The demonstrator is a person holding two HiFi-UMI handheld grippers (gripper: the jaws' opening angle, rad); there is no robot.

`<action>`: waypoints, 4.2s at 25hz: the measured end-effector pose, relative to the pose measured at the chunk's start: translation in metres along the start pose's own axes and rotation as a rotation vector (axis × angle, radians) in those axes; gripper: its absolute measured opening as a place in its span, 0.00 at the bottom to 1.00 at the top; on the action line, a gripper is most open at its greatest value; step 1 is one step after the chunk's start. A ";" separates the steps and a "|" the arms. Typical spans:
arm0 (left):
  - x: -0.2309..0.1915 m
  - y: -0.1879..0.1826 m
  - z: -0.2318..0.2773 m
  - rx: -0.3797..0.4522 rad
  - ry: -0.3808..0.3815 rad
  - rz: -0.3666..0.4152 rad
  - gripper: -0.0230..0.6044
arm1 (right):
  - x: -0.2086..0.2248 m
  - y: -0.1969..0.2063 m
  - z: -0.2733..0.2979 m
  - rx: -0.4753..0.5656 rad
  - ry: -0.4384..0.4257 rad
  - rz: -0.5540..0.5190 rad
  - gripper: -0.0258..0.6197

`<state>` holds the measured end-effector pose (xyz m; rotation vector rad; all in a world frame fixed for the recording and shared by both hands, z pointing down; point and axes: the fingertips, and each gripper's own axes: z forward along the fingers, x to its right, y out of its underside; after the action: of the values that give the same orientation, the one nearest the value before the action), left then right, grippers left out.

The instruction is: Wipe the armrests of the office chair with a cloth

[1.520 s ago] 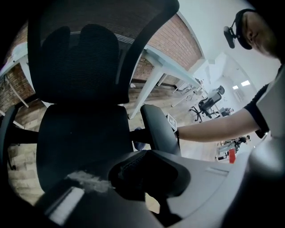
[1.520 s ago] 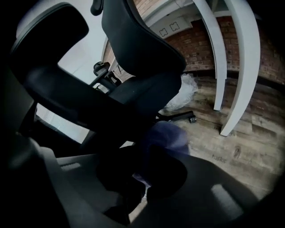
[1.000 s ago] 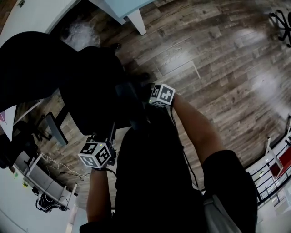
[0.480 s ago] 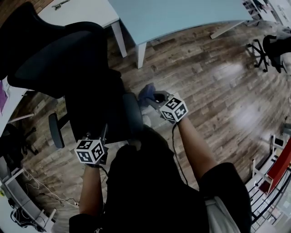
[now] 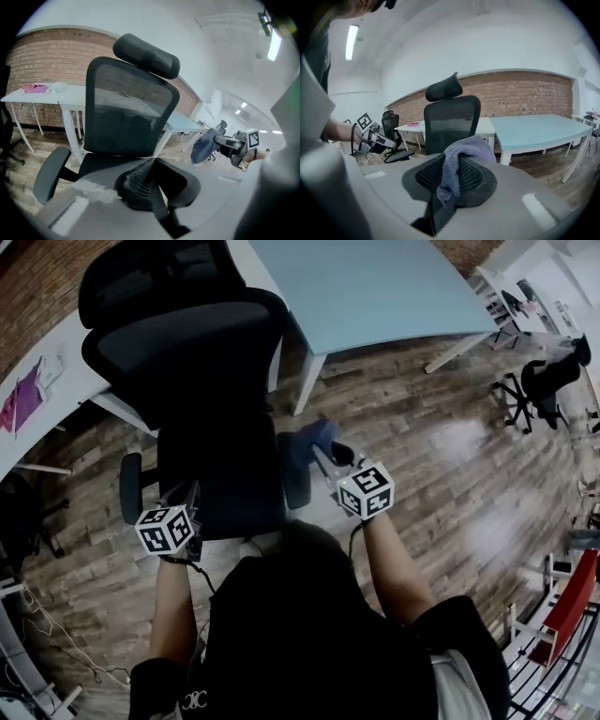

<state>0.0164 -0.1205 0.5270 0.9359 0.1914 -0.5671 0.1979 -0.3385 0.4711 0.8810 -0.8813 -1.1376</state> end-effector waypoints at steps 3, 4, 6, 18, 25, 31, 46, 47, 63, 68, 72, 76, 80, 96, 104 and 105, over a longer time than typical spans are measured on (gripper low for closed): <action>-0.024 0.002 -0.027 0.031 -0.032 0.016 0.05 | -0.037 -0.008 -0.009 0.025 0.026 -0.039 0.14; -0.029 0.004 -0.036 0.040 -0.037 0.026 0.05 | -0.049 -0.008 -0.013 0.029 0.031 -0.045 0.14; -0.036 0.011 -0.051 0.051 -0.036 0.047 0.05 | -0.069 -0.005 -0.023 0.034 0.046 -0.051 0.14; -0.039 0.070 -0.099 0.068 -0.022 0.003 0.05 | -0.136 0.036 -0.064 0.003 0.070 -0.010 0.15; 0.004 0.082 -0.114 0.096 -0.018 0.030 0.05 | -0.158 0.022 -0.107 0.061 0.039 -0.111 0.15; 0.094 0.135 -0.132 0.087 0.017 0.106 0.05 | -0.167 0.067 -0.196 0.076 0.021 -0.106 0.15; 0.197 0.285 -0.245 0.051 -0.086 0.093 0.05 | -0.214 0.161 -0.353 0.097 -0.076 -0.054 0.15; 0.197 0.288 -0.251 0.051 -0.088 0.098 0.05 | -0.219 0.162 -0.356 0.102 -0.076 -0.051 0.15; 0.142 0.383 -0.388 0.074 -0.074 0.086 0.05 | -0.365 0.189 -0.401 0.124 -0.005 -0.041 0.15; 0.088 0.432 -0.450 0.071 -0.086 0.023 0.05 | -0.441 0.201 -0.409 0.130 0.064 -0.023 0.15; 0.067 0.457 -0.490 0.071 -0.120 0.095 0.05 | -0.495 0.207 -0.421 0.123 0.059 -0.055 0.15; 0.042 0.471 -0.518 0.064 -0.160 0.112 0.05 | -0.521 0.203 -0.430 0.133 0.110 -0.072 0.15; 0.037 0.472 -0.530 0.102 -0.146 0.051 0.05 | -0.523 0.207 -0.432 0.116 0.127 -0.050 0.14; 0.138 0.434 -0.484 0.097 0.017 0.179 0.05 | -0.506 0.219 -0.459 0.114 0.160 -0.032 0.14; 0.186 0.437 -0.461 0.065 0.049 0.259 0.05 | -0.497 0.222 -0.468 0.117 0.152 -0.053 0.14; 0.189 0.437 -0.460 0.068 0.048 0.262 0.05 | -0.495 0.224 -0.470 0.115 0.153 -0.050 0.14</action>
<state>0.4485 0.3794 0.4900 1.0224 0.0909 -0.3113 0.6147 0.2448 0.4291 1.0751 -0.8082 -1.0552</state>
